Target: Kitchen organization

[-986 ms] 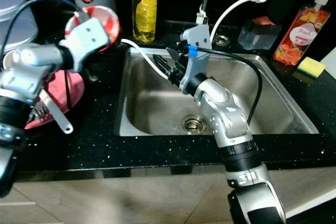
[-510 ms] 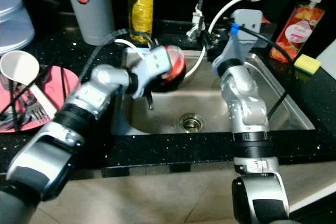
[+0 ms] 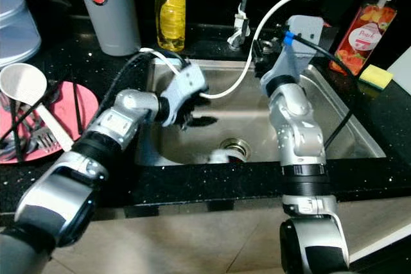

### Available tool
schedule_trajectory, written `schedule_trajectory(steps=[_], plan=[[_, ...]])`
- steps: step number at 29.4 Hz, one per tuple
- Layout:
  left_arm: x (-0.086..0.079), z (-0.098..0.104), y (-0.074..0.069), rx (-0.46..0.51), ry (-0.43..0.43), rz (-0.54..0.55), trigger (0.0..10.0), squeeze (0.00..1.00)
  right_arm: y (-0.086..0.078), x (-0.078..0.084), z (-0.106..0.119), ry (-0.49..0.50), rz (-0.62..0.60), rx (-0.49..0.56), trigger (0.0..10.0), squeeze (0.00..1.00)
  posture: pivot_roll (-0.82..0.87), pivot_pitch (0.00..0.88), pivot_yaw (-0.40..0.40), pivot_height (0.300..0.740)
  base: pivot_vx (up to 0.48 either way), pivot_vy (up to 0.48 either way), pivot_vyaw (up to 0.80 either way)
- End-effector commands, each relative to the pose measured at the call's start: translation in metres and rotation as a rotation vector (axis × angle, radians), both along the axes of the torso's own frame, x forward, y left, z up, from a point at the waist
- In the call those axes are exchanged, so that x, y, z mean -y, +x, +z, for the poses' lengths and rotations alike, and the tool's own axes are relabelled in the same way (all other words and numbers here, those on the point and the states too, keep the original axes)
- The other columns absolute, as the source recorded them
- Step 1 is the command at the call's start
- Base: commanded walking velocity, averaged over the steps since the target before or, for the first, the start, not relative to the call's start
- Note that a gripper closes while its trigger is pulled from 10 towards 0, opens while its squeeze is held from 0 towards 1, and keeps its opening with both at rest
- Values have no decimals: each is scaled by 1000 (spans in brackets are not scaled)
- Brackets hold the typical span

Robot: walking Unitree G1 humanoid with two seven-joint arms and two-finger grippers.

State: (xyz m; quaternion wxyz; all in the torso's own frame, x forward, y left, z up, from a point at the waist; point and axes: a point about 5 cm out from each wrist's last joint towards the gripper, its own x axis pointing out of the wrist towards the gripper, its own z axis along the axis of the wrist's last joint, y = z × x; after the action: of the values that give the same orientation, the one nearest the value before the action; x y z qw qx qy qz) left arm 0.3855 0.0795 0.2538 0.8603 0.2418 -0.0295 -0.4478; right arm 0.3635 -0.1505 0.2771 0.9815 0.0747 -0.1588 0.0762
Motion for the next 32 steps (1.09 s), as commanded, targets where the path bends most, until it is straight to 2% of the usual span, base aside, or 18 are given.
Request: schedule_trajectory(steps=[1, 2, 3, 6, 7, 9, 10, 11, 12, 13, 14, 15, 17, 22, 25, 32], plan=[[-17, 23, 0, 84, 3, 105, 10000, 0, -3, 0, -2, -18, 14, 7, 10000, 0, 204, 0, -72, 740, 0, 0, 0], [-23, 28, -2, 96, -12, 145, 10000, 0, -3, -2, -2, -24, 28, 8, 10000, 0, 207, 0, -71, 740, 0, 0, 0], [-23, 28, -2, 96, -12, 145, 10000, 0, -3, -2, -2, -24, 28, 8, 10000, 0, 207, 0, -71, 740, 0, 0, 0], [-46, 37, -15, 118, -97, 298, 10000, 0, -5, -9, -5, -42, 69, 7, 10000, 0, 215, 0, -72, 740, 0, 0, 0], [-46, 37, -15, 118, -97, 298, 10000, 0, -5, -9, -5, -42, 69, 7, 10000, 0, 215, 0, -72, 740, 0, 0, 0], [-63, 36, -21, 114, -130, 416, 10000, 0, -7, -11, -6, -49, 83, 7, 10000, 0, 218, 0, -71, 740, 0, 0, 0], [-91, 31, -26, 92, -192, 647, 10000, 0, -7, -14, -7, -54, 101, 5, 10000, 0, 225, 0, -75, 740, 0, 0, 0], [-91, 31, -26, 92, -192, 647, 10000, 0, -7, -14, -7, -54, 101, 5, 10000, 0, 225, 0, -75, 740, 0, 0, 0], [-115, 26, -31, 70, -214, 824, 10000, 0, -8, -17, -8, -58, 115, 2, 10000, 0, 234, 0, -80, 740, 0, 0, 0], [-115, 26, -31, 70, -214, 824, 10000, 0, -8, -17, -8, -58, 115, 2, 10000, 0, 234, 0, -80, 740, 0, 0, 0], [-127, 24, -35, 47, -225, 908, 10000, 0, -8, -18, -9, -61, 122, 1, 10000, 0, 237, 0, -80, 740, 0, 0, 0], [-127, 24, -35, 47, -225, 908, 10000, 0, -8, -18, -9, -61, 122, 1, 10000, 0, 237, 0, -80, 740, 0, 0, 0], [-139, 22, -42, 18, -229, 981, 10000, 0, -8, -19, -9, -64, 130, 2, 10000, 0, 241, 0, -79, 740, 0, 0, 0], [-150, 21, -53, -30, -201, 1026, 10000, 0, -8, -20, -10, -64, 135, 2, 10000, 0, 244, 0, -72, 740, 0, 0, 0], [-162, 19, -59, -75, -196, 1093, 10000, 0, -9, -20, -11, -65, 137, -1, 10000, 0, 243, 0, -72, 740, 0, 0, 0], [-169, 19, -54, -140, -261, 1112, 10000, 0, -9, -20, -12, -67, 140, -3, 10000, 0, 242, 0, -76, 740, 0, 0, 0]])
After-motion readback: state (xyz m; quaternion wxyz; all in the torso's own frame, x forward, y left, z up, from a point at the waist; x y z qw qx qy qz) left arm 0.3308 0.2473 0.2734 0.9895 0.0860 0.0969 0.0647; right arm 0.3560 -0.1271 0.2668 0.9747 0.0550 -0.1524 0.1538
